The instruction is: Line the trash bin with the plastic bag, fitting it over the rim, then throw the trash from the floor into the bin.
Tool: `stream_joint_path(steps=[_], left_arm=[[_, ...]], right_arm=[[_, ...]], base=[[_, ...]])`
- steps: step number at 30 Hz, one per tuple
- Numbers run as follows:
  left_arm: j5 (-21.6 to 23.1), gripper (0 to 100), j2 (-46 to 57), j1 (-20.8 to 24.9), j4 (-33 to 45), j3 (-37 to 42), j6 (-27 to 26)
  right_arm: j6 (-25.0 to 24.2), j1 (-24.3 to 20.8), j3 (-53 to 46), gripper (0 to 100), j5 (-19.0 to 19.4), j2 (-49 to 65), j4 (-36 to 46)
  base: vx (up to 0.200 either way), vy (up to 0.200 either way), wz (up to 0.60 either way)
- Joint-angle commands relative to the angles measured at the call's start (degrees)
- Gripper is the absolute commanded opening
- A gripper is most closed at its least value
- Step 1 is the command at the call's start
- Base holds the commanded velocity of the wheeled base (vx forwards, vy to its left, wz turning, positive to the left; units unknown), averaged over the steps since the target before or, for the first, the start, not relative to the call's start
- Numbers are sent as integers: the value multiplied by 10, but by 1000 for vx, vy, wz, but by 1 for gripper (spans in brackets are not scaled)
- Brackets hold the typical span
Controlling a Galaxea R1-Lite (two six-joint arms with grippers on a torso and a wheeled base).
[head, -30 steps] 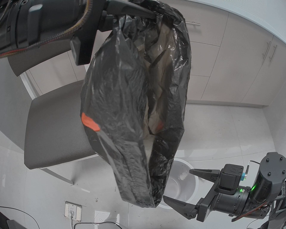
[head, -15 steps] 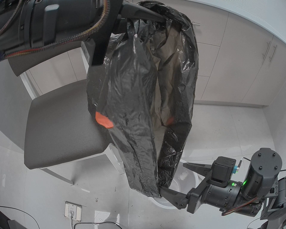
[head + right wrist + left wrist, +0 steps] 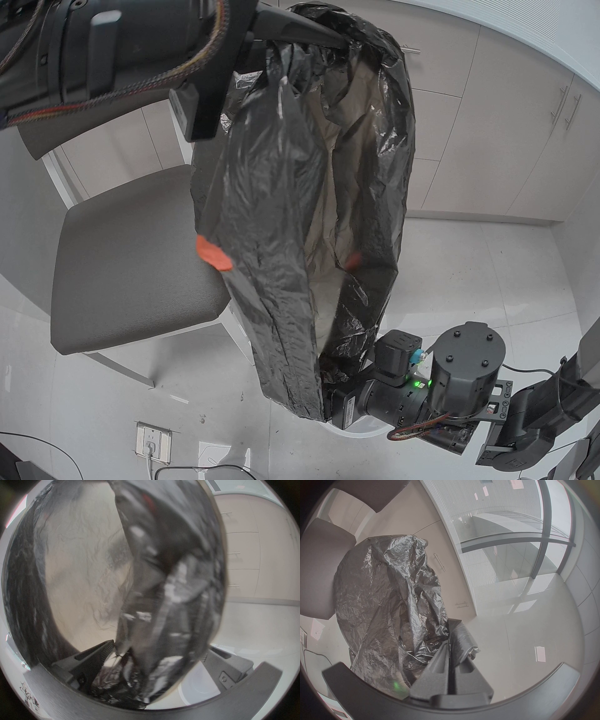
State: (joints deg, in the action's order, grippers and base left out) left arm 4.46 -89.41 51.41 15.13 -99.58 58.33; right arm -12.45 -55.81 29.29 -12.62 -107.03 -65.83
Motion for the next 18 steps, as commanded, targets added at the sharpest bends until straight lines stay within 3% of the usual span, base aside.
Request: stream_joint_path(steps=[1, 5, 6, 13, 18], left_arm=[[0, 0, 2, 0, 0, 1, 1], [0, 0, 2, 0, 0, 1, 4], [0, 0, 2, 0, 0, 2, 4], [1, 0, 4, 0, -1, 17, 2], [5, 0, 18, -10, -20, 93, -14]], right_arm=[[0, 3, 3, 100, 0, -26, -1], [-1, 5, 1, 100, -3, -23, -2], [-1, 5, 1, 0, -3, -21, -2], [-5, 9, -6, 0, -2, -5, -4], [8, 21, -38, 0, -9, 35, -4]], base=[[0, 0, 0], [0, 0, 0], [0, 0, 0], [0, 0, 0], [0, 0, 0]])
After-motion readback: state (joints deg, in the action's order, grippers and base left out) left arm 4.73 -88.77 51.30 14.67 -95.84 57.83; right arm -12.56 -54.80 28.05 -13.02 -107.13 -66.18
